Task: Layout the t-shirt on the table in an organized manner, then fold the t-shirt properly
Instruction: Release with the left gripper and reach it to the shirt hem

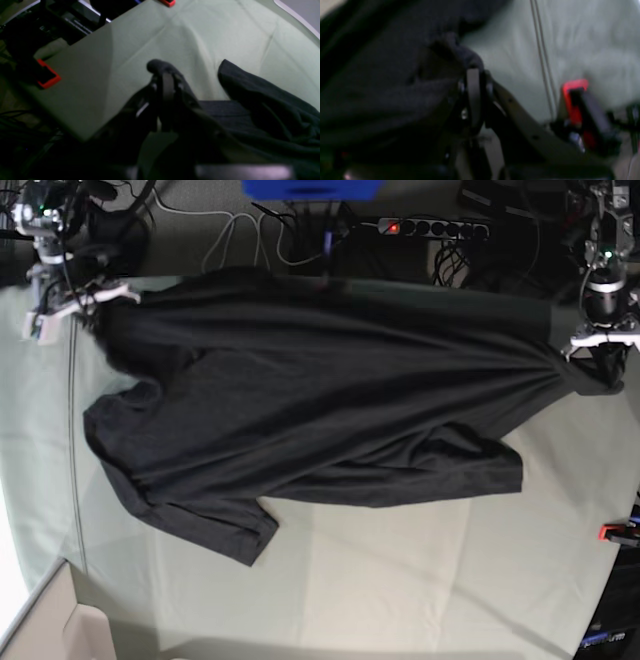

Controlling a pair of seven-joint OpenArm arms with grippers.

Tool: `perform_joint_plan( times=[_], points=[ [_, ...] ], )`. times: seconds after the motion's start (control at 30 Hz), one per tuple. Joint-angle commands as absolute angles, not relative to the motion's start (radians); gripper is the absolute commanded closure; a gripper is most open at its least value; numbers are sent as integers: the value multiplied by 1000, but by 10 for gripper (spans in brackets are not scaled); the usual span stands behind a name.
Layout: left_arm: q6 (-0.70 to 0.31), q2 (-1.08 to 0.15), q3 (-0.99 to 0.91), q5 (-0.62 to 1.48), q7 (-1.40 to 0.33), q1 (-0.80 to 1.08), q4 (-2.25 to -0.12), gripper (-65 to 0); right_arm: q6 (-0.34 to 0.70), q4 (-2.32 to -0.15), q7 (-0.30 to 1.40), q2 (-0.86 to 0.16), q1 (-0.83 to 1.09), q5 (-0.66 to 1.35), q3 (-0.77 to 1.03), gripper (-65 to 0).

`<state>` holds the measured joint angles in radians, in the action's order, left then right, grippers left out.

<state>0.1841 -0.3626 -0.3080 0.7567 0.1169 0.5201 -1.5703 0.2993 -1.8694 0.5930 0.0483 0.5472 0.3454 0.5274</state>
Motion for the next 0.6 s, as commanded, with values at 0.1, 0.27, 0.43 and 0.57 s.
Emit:
perform_joint_plan(
  times=[0.1, 0.27, 0.43, 0.57],
  points=[
    [189, -375, -312, 756, 148, 521, -1526, -1, 302, -1882, 587, 44, 565, 355, 529, 0],
    [189, -361, -312, 759, 148, 521, -1501, -5, 302, -1882, 593, 50, 576, 355, 526, -12],
    [188, -343, -311, 760, 137, 522, -1509, -70, 302, -1882, 593, 50, 573, 355, 530, -207],
    [188, -335, -320, 760, 31, 492, -1511, -235, 302, -1883, 593, 50, 572, 355, 532, -313]
  ],
)
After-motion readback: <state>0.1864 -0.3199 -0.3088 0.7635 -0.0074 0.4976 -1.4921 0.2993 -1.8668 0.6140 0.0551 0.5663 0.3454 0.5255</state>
